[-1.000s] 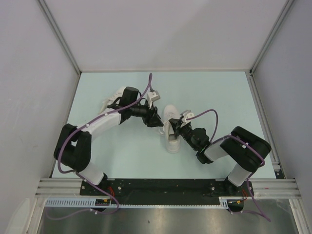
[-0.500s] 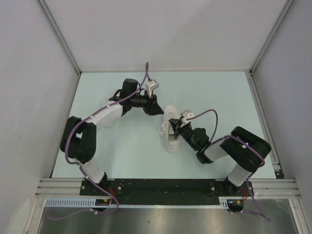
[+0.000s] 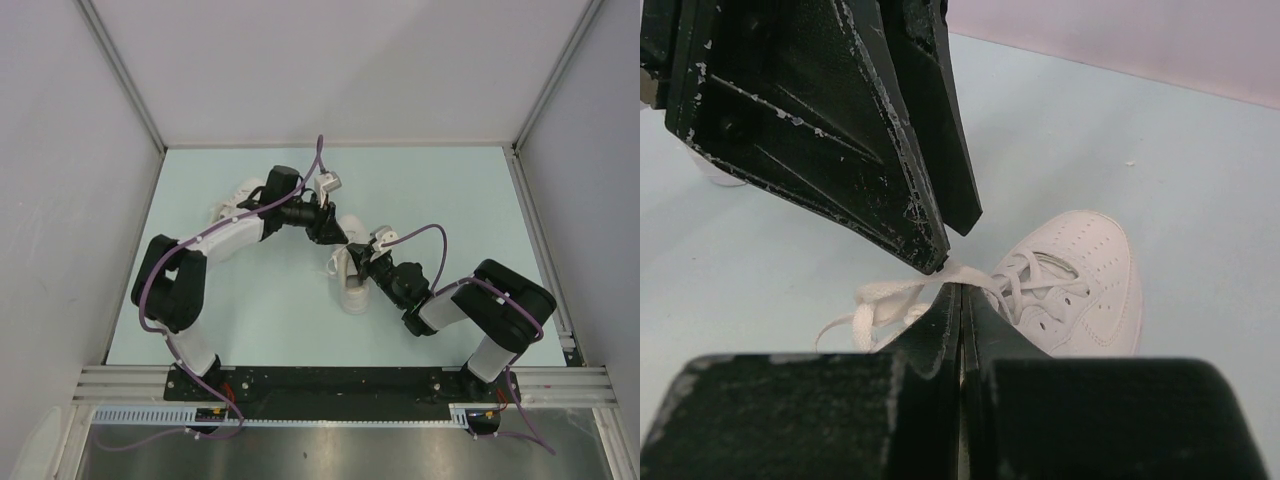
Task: Tie the shoes
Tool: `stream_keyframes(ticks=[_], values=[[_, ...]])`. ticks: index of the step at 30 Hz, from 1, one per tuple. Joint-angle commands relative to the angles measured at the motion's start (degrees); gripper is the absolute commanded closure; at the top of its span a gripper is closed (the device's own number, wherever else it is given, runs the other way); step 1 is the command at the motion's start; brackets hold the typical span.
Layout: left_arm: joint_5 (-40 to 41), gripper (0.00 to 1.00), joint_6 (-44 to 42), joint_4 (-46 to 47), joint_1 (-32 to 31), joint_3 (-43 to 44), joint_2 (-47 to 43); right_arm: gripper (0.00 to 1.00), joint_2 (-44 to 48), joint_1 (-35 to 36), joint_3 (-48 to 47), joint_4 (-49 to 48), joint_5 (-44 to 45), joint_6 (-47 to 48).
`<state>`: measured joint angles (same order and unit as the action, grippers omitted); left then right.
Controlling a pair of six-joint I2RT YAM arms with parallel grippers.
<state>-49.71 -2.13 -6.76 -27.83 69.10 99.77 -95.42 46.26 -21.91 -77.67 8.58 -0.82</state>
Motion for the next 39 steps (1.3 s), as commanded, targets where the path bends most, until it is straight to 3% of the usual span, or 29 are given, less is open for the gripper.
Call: stream_keyframes(ticks=[1,7,35,39], values=[[-0.7,0.56,0.5,1.4,-0.2,-0.5,-1.1,1.00,-0.4,0.1,-0.7,-13.8,-0.7,0.6],[-1.0,0.57,3.6,4.9,0.9,-1.9,-2.0,1.00,-0.2,0.1,-0.6,-13.7,-0.9,0.6],[-2.0,0.59,-0.9,-0.4,-0.8,-0.4,0.5,1.00,-0.3,0.3,-0.5,-13.8,-1.8,2.0],[-2.4,0.64,0.0,0.3,-0.8,0.1,1.4,1.00,-0.2,0.3,-0.4,-13.7,-1.7,1.9]])
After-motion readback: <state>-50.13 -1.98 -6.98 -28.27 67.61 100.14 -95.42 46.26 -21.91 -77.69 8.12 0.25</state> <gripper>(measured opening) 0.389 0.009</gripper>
